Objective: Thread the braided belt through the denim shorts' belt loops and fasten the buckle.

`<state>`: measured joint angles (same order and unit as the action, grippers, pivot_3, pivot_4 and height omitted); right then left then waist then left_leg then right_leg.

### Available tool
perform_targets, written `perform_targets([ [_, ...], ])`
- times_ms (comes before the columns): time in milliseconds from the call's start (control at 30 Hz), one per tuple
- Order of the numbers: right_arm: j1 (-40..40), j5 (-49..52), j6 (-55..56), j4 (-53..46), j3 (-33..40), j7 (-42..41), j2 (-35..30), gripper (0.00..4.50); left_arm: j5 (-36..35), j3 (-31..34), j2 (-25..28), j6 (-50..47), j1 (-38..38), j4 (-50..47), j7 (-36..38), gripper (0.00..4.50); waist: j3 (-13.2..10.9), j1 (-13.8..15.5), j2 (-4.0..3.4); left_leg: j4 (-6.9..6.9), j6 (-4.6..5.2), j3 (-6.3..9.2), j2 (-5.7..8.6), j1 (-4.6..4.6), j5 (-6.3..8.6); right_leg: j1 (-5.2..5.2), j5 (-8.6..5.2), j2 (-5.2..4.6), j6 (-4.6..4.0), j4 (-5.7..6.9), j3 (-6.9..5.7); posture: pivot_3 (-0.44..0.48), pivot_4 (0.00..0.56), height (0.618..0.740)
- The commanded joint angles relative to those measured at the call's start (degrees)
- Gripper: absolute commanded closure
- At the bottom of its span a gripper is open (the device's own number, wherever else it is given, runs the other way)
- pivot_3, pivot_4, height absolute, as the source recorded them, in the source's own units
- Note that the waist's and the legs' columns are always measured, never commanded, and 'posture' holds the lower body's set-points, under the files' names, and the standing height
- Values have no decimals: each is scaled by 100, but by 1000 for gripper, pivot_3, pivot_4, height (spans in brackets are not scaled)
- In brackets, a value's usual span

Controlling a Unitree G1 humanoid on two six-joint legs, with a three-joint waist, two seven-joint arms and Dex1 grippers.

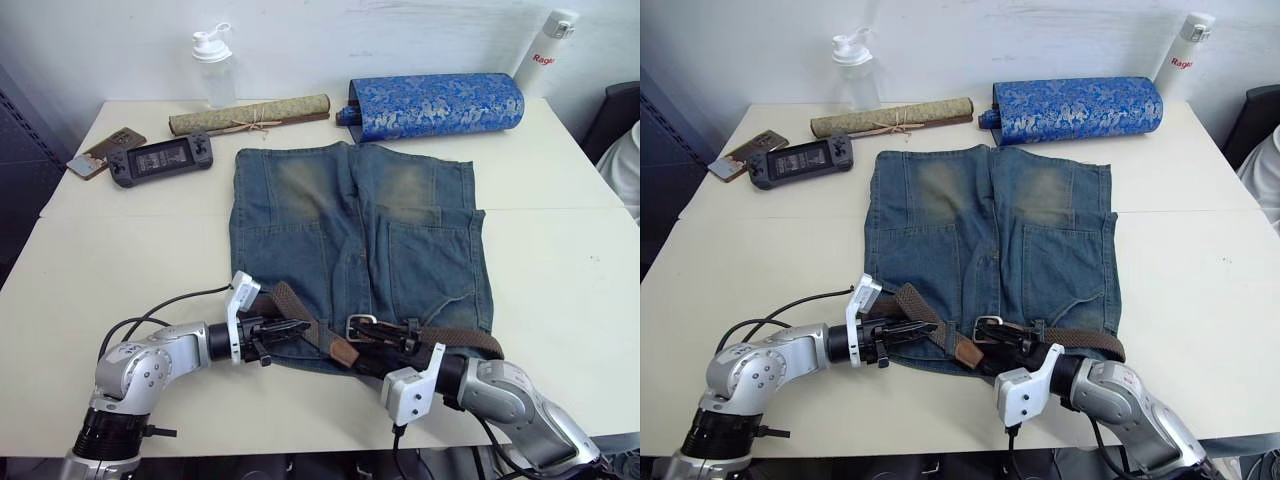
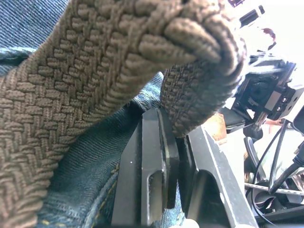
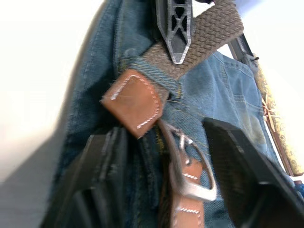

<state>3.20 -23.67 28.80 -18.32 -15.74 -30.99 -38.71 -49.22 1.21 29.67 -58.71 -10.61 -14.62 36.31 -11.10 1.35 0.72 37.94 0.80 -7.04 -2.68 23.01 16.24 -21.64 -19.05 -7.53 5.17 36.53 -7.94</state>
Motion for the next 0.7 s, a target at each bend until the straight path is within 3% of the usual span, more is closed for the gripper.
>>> perform_targets([
  [33,2,-75,275,-147,81,125,-35,1804,7,12,-27,1,-47,3,74,4500,0,0,0,0,0,0,-1,0,0,0,0,0,0,0,0,0,150,717],
  [700,-46,-639,981,-80,222,758,-1,1804,23,7,8,-63,-49,37,77,4500,0,-1,0,2,-1,0,-1,0,0,0,0,1,0,3,0,0,150,717],
])
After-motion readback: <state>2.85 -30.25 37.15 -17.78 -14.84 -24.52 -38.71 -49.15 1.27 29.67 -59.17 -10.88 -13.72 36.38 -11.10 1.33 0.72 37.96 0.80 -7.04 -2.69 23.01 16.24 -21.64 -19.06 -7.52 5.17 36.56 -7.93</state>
